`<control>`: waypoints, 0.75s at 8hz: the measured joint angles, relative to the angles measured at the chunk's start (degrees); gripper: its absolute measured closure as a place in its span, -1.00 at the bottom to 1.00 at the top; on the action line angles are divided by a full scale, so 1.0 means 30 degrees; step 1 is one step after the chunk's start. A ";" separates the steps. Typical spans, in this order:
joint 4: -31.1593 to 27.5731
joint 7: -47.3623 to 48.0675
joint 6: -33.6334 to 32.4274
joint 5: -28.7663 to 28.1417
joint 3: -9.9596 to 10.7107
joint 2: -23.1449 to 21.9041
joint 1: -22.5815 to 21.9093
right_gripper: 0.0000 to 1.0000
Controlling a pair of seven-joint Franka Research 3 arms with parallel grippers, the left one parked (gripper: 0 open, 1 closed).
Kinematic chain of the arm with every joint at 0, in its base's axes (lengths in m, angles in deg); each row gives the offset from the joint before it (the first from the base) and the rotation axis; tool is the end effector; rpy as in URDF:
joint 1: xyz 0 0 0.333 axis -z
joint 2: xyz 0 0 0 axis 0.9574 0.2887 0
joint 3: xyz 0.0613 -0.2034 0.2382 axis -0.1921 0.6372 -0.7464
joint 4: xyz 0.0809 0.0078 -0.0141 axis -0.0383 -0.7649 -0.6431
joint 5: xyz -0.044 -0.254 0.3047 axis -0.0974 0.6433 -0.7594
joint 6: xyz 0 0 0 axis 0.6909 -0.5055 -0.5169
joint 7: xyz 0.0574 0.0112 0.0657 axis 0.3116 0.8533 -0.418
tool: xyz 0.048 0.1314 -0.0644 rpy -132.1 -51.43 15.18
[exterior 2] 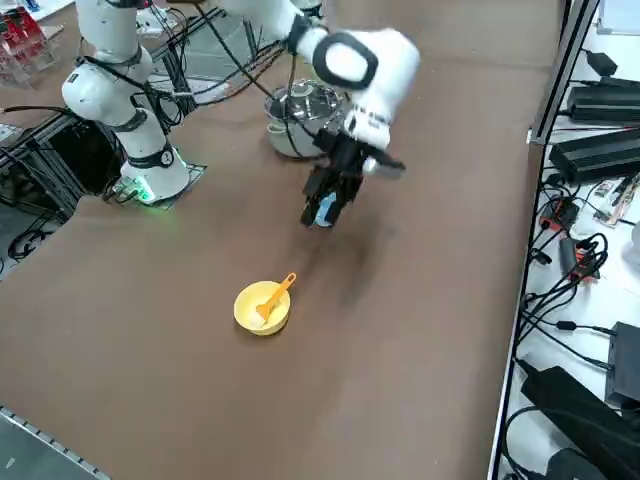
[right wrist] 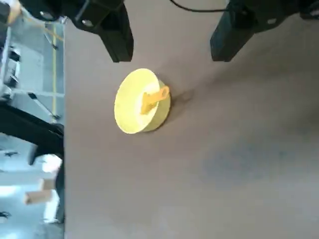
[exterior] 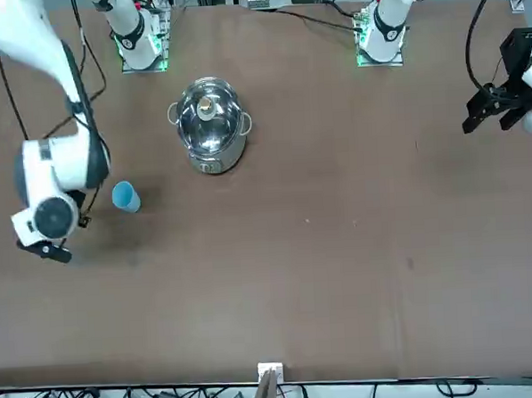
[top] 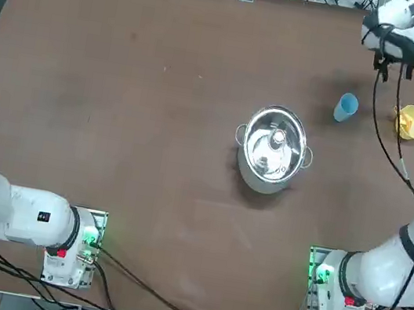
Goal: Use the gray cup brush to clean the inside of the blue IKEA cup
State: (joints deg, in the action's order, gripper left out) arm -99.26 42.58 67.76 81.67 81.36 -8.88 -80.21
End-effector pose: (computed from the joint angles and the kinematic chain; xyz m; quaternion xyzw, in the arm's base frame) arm 0.6353 -0.0649 0.2395 0.9101 -0.1800 -0.0947 0.3611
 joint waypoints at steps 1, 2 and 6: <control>0.0000 0.1140 -0.0001 0.0700 0.0008 0.0701 0.0101 -0.71; -0.0003 0.2068 0.0000 0.1390 0.0009 0.1362 0.0199 -0.65; -0.0029 0.4444 0.0628 0.2443 0.0020 0.3340 0.0554 -0.48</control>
State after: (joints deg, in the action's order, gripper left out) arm -99.35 55.91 69.64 89.00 81.42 1.14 -78.55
